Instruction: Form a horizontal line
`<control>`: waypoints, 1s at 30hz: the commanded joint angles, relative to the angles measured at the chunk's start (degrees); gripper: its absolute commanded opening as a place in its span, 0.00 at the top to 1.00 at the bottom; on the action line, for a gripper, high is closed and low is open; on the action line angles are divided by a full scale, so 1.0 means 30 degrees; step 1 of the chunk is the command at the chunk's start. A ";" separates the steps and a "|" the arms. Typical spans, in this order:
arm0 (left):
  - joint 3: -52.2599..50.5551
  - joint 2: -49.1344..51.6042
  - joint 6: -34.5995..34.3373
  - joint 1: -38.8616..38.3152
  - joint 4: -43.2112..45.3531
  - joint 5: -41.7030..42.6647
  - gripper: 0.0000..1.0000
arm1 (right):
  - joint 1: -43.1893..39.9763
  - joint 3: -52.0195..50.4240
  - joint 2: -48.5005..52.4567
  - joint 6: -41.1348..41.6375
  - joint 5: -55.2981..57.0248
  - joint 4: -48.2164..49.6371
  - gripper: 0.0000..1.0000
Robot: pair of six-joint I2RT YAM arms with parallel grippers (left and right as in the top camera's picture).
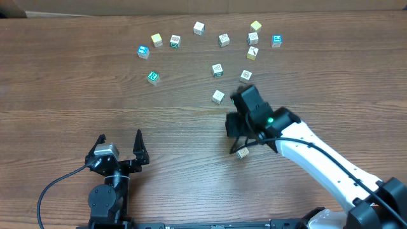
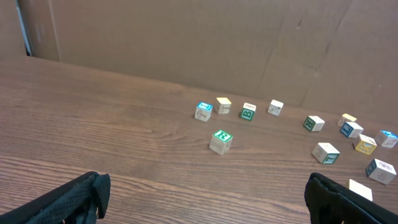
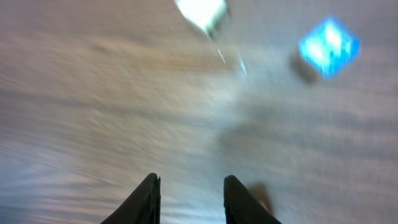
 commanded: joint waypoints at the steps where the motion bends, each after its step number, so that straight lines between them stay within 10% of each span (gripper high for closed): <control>1: -0.0073 -0.0182 0.0423 0.0117 0.0007 0.0160 0.00 | 0.0299 0.0947 -0.0102 -0.0189 -0.0080 -0.0117 0.59; 6: -0.0073 -0.0182 0.0423 0.0117 0.0007 0.0160 0.00 | 0.0306 0.0940 0.0095 -0.1268 -0.0015 -0.1610 0.38; 9: -0.0073 -0.0182 0.0423 0.0117 0.0007 0.0160 0.00 | 0.0306 0.0838 0.0299 -0.2186 0.0255 -0.3483 0.00; 30: -0.0073 -0.0182 0.0423 0.0117 0.0007 0.0160 0.01 | 0.0306 -0.5595 0.0488 -0.2710 0.0277 0.0670 0.20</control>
